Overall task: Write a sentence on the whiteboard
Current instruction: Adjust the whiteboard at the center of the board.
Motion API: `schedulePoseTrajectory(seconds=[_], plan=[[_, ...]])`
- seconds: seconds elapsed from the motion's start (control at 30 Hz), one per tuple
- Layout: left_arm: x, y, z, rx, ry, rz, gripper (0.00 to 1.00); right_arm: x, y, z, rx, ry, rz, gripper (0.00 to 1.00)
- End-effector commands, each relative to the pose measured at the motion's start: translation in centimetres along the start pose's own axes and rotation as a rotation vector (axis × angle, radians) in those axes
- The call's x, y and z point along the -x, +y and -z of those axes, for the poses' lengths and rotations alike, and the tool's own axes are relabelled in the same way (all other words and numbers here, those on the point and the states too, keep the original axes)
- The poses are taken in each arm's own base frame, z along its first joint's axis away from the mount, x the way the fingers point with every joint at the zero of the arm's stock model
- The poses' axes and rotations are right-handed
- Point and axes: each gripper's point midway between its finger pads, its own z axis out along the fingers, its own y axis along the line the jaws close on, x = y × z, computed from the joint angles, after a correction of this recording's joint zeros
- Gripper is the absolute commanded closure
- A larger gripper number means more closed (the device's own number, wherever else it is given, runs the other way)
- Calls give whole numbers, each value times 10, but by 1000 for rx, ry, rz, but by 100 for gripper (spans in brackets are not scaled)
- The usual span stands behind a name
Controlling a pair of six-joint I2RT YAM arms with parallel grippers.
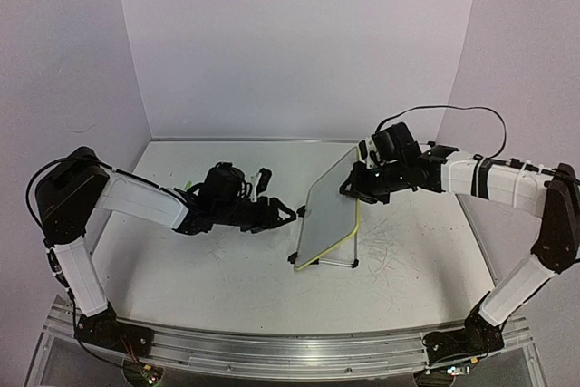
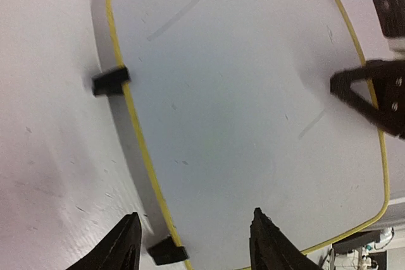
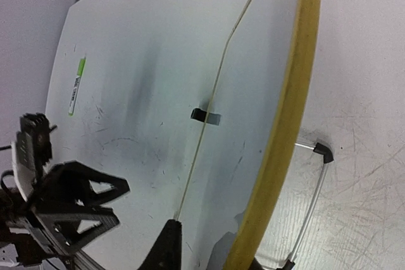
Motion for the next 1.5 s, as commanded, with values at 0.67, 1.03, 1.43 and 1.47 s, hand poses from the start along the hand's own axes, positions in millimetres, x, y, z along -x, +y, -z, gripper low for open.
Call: schedulePoseTrajectory(seconds=[0.67,1.03,1.43,1.47], plan=[[35,11,-18,14,-134,-575,59,-26,14,17,36,210,277,100],[52,30,31,174,-305,-339,51,-54,39,-8,335,423,646,100],[53,7,122,125,-454,-200,28,-32,53,-33,380,475,862,71],[54,6,123,125,-452,-204,27,-28,54,-33,360,456,856,62]])
